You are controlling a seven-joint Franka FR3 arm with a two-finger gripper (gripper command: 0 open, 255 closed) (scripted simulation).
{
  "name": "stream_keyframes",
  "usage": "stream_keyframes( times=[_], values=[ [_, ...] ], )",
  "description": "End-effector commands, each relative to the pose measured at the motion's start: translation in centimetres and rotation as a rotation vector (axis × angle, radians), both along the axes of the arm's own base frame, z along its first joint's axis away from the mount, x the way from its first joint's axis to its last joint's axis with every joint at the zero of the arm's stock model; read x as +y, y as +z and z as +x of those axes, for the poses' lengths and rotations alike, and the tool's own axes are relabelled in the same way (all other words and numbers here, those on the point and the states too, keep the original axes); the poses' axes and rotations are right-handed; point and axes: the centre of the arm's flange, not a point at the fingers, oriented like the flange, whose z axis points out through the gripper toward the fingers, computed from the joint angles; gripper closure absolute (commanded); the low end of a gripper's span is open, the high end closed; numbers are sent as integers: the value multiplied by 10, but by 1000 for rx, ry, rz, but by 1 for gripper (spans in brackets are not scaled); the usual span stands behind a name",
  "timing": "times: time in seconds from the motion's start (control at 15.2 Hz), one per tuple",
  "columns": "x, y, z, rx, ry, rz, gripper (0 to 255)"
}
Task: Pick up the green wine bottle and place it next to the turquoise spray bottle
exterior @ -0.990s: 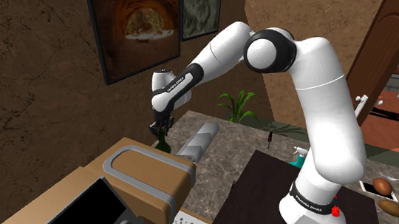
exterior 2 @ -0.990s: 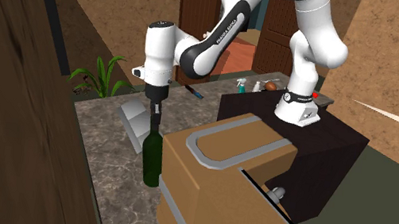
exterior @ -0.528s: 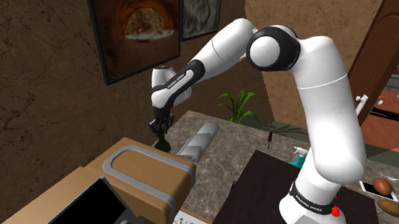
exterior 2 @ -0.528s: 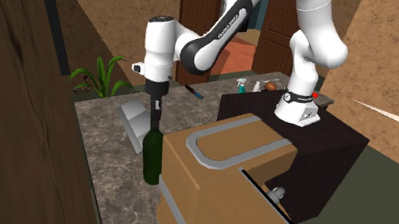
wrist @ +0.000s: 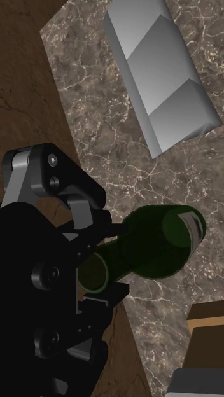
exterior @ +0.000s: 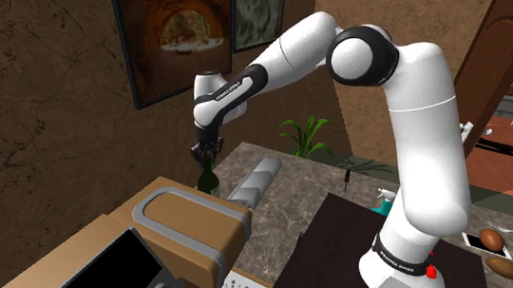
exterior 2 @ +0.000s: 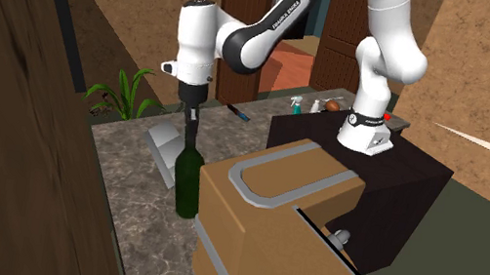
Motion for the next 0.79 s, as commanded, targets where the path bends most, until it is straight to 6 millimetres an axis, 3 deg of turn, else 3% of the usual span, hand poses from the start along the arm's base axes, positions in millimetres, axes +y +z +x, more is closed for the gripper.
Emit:
stream_keyframes(
  times=[0.0, 0.73],
  values=[
    [0, 12, 0, 0, 0, 0, 255],
    [0, 70, 0, 0, 0, 0, 255]
  ],
)
